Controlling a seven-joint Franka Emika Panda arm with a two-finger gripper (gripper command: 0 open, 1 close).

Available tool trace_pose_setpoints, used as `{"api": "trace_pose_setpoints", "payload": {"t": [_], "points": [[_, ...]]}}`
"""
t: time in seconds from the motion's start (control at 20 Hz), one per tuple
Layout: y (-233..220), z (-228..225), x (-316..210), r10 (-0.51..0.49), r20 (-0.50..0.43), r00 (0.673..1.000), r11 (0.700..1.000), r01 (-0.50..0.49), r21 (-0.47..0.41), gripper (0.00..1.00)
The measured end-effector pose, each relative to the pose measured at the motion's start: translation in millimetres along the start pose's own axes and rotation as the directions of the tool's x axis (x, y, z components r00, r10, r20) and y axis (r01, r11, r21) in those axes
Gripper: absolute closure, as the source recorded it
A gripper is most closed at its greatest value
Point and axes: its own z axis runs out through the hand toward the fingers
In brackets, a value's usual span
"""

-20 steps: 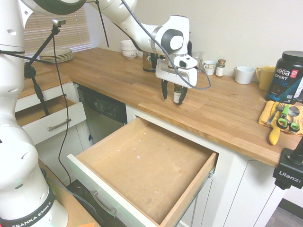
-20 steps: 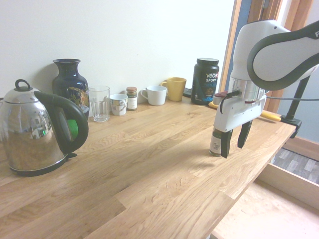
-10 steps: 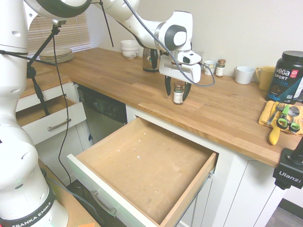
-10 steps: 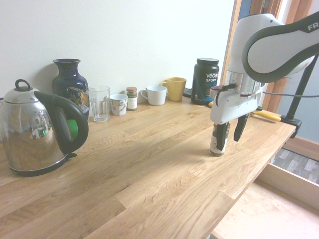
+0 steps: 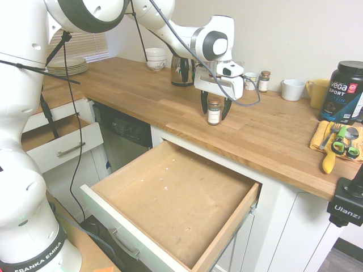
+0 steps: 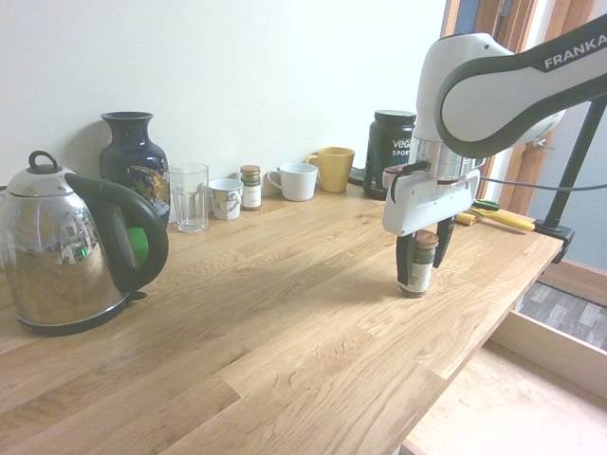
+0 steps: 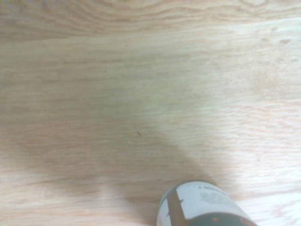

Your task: Put seasoning jar in the drawer

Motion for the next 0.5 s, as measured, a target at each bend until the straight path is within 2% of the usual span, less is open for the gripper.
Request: {"api": "trace_pose_setpoints", "payload": {"t": [0.05, 0.5], "points": [[-0.6, 1.5, 0.4, 0.000, 0.001, 1.000, 1.000, 0.000, -0.001, 1.00], [-1.8, 11.1, 1.1, 0.000, 0.009, 1.000, 1.000, 0.001, -0.012, 1.00]]}}
